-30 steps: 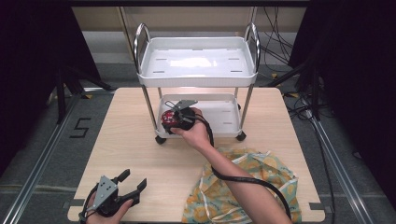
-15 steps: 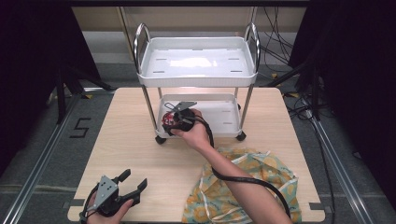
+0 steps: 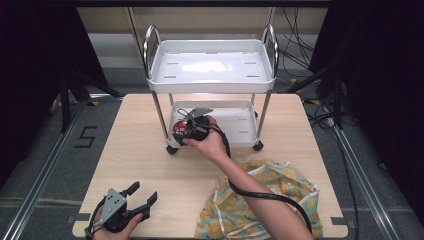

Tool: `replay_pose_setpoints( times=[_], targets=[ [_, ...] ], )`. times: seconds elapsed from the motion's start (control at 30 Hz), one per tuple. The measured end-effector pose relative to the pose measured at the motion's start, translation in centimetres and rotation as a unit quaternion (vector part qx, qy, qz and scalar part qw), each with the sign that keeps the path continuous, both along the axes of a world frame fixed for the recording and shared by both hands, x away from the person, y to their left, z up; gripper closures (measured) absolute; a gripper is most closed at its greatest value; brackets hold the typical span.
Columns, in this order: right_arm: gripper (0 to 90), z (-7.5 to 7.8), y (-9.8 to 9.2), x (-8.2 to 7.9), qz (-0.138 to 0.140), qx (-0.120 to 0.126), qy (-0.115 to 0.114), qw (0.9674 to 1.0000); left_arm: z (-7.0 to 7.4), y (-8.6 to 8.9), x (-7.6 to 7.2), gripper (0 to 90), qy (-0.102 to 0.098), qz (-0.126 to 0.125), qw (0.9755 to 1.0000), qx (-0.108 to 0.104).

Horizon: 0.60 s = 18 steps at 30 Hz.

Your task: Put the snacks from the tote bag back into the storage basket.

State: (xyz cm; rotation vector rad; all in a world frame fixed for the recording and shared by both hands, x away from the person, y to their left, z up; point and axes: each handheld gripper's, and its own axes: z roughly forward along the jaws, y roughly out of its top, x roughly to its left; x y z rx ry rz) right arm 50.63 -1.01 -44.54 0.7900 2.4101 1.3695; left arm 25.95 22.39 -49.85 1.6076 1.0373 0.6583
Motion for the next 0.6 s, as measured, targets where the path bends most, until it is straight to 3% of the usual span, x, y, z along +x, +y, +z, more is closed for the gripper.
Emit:
replay_pose_setpoints(
  times=[0.1, 0.27, 0.33, 0.4, 0.47, 0.6],
  targets=[
    [18.9, 0.2, -0.4, -0.3, -0.008, -0.004, -0.017, 0.9998, 0.0, 0.0, 0.0, 27.3, -0.001, 0.002, 1.0, 0.0],
    [19.4, 0.8, -1.1, -0.9, -0.002, -0.005, -0.012, 0.9999, 0.0, 0.0, -0.1, 27.3, 0.001, 0.006, 1.0, -0.001],
    [19.4, 1.5, -1.8, -1.3, -0.007, -0.007, -0.019, 0.9998, 0.0, 0.0, -0.1, 27.3, 0.0, 0.006, 1.0, 0.0],
    [19.6, 1.8, -2.2, -1.8, -0.006, 0.0, -0.007, 1.0, 0.0, 0.0, 0.0, 27.3, -0.001, 0.005, 1.0, -0.001],
    [20.0, 2.1, -2.6, -2.0, 0.005, -0.006, -0.017, 0.9998, -0.1, 0.0, 0.0, 27.2, -0.001, 0.006, 1.0, -0.001],
    [20.5, 2.6, -3.4, -2.7, 0.006, -0.011, -0.016, 0.9998, -0.1, 0.0, 0.0, 27.3, 0.001, 0.011, 0.9999, -0.003]
  ],
)
